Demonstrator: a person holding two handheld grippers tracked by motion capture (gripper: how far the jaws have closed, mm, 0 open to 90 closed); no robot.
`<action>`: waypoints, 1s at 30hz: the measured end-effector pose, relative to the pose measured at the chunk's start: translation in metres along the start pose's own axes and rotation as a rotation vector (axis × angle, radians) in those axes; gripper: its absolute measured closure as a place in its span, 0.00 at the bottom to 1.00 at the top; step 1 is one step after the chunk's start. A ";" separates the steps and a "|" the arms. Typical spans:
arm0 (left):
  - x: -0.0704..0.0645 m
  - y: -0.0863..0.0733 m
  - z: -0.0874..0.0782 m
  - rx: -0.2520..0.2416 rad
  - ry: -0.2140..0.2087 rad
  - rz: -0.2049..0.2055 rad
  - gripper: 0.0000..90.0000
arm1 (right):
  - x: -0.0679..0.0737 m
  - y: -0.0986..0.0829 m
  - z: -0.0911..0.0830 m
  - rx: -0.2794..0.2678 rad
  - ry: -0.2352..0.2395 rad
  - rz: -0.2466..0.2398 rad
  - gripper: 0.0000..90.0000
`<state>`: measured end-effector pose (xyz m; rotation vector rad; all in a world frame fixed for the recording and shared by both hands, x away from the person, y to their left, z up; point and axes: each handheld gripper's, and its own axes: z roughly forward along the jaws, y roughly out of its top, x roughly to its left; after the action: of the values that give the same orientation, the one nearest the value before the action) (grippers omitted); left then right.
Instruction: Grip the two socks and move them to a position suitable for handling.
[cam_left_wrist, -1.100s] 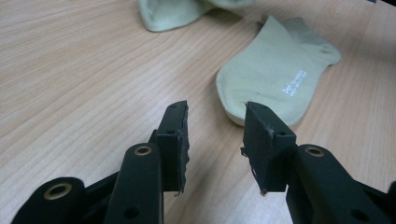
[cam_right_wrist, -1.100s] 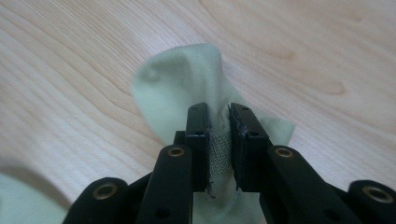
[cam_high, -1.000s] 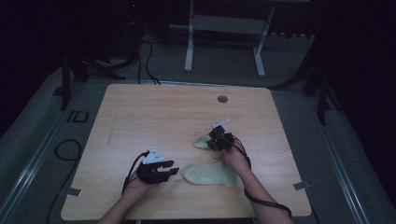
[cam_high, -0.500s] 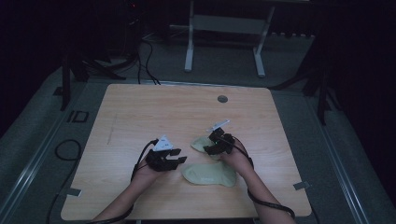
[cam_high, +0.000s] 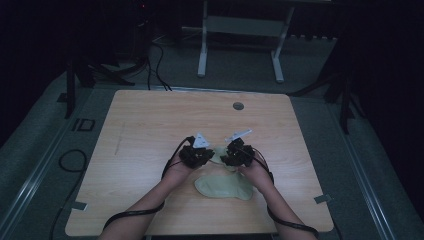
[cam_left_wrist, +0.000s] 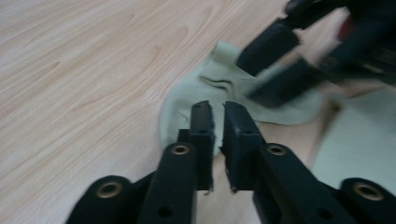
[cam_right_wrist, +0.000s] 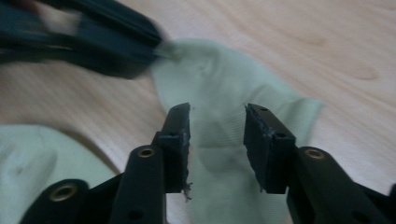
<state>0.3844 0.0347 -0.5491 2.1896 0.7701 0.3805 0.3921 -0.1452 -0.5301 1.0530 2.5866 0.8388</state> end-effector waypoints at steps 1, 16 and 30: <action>0.000 0.001 0.005 0.019 0.008 0.006 0.98 | 0.002 -0.002 0.003 0.003 -0.006 -0.015 0.66; 0.009 -0.001 0.020 0.064 -0.008 -0.023 0.99 | -0.004 -0.009 0.002 0.022 -0.061 -0.012 0.95; 0.008 -0.001 0.020 0.069 -0.012 -0.018 0.99 | -0.049 -0.024 -0.042 -0.078 -0.103 0.116 0.94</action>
<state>0.3999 0.0292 -0.5629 2.2457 0.8064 0.3367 0.3968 -0.2110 -0.5098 1.1993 2.4074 0.8803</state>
